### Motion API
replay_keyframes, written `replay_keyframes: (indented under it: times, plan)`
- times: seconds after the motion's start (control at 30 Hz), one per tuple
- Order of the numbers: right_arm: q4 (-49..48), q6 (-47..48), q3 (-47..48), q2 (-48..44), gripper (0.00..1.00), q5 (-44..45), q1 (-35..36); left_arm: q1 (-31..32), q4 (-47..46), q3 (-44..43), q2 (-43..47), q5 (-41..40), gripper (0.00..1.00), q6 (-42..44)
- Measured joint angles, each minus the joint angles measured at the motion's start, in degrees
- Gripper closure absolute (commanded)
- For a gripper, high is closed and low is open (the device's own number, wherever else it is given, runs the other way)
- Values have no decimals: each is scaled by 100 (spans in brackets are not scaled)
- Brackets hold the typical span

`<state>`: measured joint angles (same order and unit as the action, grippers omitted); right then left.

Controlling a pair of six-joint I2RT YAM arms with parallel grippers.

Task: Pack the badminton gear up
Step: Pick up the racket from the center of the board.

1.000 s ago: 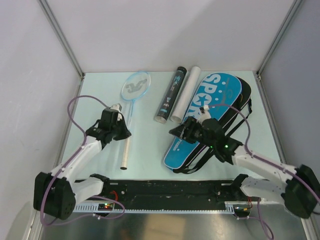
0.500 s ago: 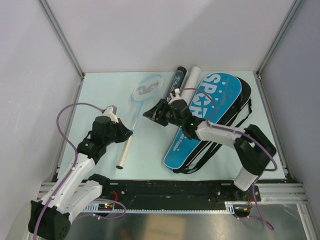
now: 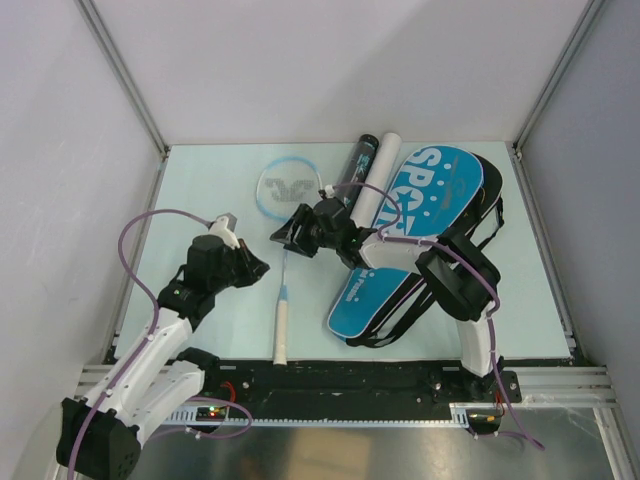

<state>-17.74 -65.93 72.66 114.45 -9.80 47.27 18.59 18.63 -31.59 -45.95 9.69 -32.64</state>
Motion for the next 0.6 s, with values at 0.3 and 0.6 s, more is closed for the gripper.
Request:
replay_keyframes:
  times: [0.3, 0.6]
  plan:
    - [981, 372, 243, 31, 42, 205, 136, 20, -59, 280, -197, -125, 36, -350]
    - [2564, 1119, 516, 33, 40, 1056, 925, 39, 713, -111, 166, -1825, 1, -527]
